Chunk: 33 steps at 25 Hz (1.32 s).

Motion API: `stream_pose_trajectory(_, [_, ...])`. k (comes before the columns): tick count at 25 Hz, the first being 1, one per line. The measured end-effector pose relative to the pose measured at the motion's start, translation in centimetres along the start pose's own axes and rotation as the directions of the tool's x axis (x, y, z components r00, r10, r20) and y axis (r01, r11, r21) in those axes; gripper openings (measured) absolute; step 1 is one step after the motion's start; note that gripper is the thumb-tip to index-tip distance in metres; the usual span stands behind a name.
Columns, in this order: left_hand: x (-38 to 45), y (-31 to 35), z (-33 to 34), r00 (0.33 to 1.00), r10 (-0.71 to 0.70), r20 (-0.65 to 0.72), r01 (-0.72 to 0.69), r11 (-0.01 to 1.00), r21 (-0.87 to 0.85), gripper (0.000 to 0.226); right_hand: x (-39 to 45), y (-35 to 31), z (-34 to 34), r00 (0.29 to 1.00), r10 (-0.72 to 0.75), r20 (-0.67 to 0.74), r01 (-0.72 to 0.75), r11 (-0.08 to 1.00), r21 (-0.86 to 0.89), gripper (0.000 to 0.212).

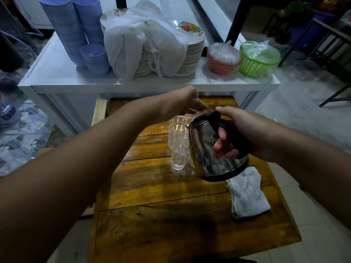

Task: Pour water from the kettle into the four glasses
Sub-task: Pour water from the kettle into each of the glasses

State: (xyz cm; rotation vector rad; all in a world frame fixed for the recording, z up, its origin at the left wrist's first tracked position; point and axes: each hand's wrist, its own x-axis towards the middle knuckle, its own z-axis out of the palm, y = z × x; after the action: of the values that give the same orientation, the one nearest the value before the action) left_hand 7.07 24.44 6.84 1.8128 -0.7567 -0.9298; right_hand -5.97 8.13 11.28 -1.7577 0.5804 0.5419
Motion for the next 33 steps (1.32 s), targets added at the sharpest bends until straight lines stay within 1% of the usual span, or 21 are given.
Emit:
stream_pose_trajectory(2, [0.1, 0.2, -0.1, 1.0, -0.001, 0.006, 0.001, 1.0, 0.009, 0.065, 0.2, -0.5, -0.1, 1.0, 0.016, 0.009, -0.015, 1.0, -0.022, 0.068])
stream_pose_trajectory(5, [-0.2, 0.9, -0.1, 1.0, -0.022, -0.013, 0.021, 0.999, -0.029, 0.065, 0.3, -1.3, -0.2, 0.999, 0.037, 0.007, -0.036, 0.997, -0.071, 0.066])
stream_pose_trajectory(8, [-0.2, 0.6, -0.4, 0.997, -0.031, -0.065, 0.028, 0.999, -0.046, 0.078, 0.5, -2.1, -0.4, 0.998, 0.062, -0.014, -0.063, 0.992, -0.111, 0.062])
stream_pose_trajectory(11, [-0.2, 0.1, -0.6, 0.995, -0.016, -0.101, 0.018, 1.0, 0.012, 0.097, 0.7, -2.7, -0.5, 0.996, 0.082, -0.025, -0.084, 0.986, -0.141, 0.061])
stream_pose_trajectory(12, [-0.1, -0.1, -0.6, 0.995, -0.011, -0.099, 0.011, 1.0, 0.008, 0.097, 0.8, -2.8, -0.5, 0.996, 0.087, -0.019, -0.089, 0.985, -0.148, 0.06])
stream_pose_trajectory(14, [-0.1, 0.0, -0.4, 0.996, -0.014, -0.09, 0.01, 0.999, -0.046, 0.079, 0.8, -3.0, -0.5, 0.996, 0.093, -0.006, -0.093, 0.982, -0.162, 0.058])
stream_pose_trajectory(15, [-0.1, 0.1, -0.3, 0.996, -0.028, -0.088, 0.021, 0.997, -0.074, 0.073, 0.9, -3.2, -0.5, 0.995, 0.095, -0.001, -0.094, 0.981, -0.168, 0.057])
stream_pose_trajectory(17, [-0.1, 0.3, -0.1, 0.995, -0.044, -0.092, 0.035, 0.995, -0.097, 0.069, 0.9, -3.4, -0.5, 0.995, 0.102, 0.005, -0.099, 0.978, -0.182, 0.056])
stream_pose_trajectory(19, [-0.3, 0.6, 0.0, 0.996, -0.03, -0.086, 0.021, 0.995, -0.096, 0.072, 1.0, -3.7, -0.4, 0.993, 0.118, 0.006, -0.114, 0.973, -0.201, 0.055])
stream_pose_trajectory(22, [-0.5, 1.1, 0.1, 1.0, -0.008, -0.028, 0.006, 0.996, -0.083, 0.08, 1.2, -4.1, -0.4, 0.991, 0.131, 0.007, -0.126, 0.967, -0.221, 0.054])
stream_pose_trajectory(24, [-0.3, 0.8, -0.1, 0.999, -0.016, -0.048, 0.013, 0.997, -0.076, 0.082, 1.3, -4.4, -0.3, 0.992, 0.13, 0.003, -0.125, 0.962, -0.244, 0.054])
stream_pose_trajectory(26, [-0.1, 0.3, -0.4, 0.996, -0.058, -0.067, 0.053, 0.996, -0.064, 0.099, 1.4, -4.6, -0.2, 0.992, 0.125, -0.004, -0.121, 0.955, -0.27, 0.053])
stream_pose_trajectory(27, [-0.1, 0.2, -0.4, 0.995, -0.069, -0.078, 0.064, 0.996, -0.056, 0.103, 1.5, -4.8, -0.2, 0.993, 0.122, -0.008, -0.119, 0.952, -0.284, 0.053])
stream_pose_trajectory(31, [-0.1, 0.0, -0.5, 0.992, -0.049, -0.118, 0.041, 0.996, -0.076, 0.1, 1.8, -5.2, -0.1, 0.994, 0.109, -0.021, -0.11, 0.941, -0.319, 0.051])
stream_pose_trajectory(33, [0.2, -0.5, -0.6, 0.985, -0.068, -0.158, 0.054, 0.994, -0.09, 0.097, 1.8, -5.5, -0.1, 0.995, 0.1, -0.022, -0.102, 0.937, -0.333, 0.05])
